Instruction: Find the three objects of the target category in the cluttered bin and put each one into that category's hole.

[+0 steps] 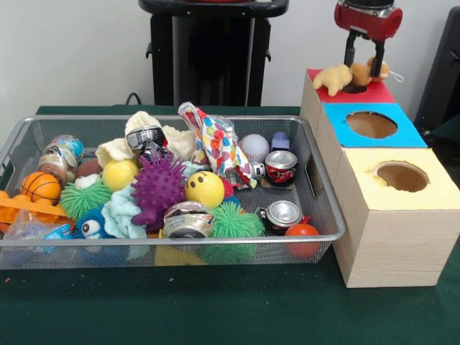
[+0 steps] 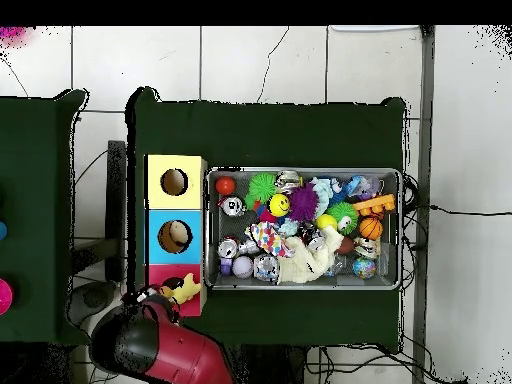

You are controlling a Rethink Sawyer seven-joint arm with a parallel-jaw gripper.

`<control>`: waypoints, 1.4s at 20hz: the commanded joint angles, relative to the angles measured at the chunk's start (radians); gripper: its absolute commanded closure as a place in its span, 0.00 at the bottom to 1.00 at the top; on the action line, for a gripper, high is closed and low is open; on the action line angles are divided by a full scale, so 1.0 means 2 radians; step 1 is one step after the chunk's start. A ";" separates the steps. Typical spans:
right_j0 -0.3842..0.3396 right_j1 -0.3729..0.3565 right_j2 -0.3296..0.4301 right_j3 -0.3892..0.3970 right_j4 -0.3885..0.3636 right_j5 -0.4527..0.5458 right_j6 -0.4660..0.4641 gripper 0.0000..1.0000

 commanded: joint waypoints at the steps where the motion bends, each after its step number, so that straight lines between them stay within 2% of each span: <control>1: 0.002 0.007 -0.023 -0.035 -0.015 0.016 0.081 0.00; 4: -0.001 0.007 -0.018 -0.035 -0.015 0.016 0.076 0.00; 5: -0.001 0.007 -0.016 -0.033 -0.012 0.011 0.076 1.00; 23: 0.008 0.020 -0.031 -0.053 -0.010 0.017 0.080 1.00; 28: 0.034 0.029 -0.052 -0.073 -0.010 0.036 0.095 1.00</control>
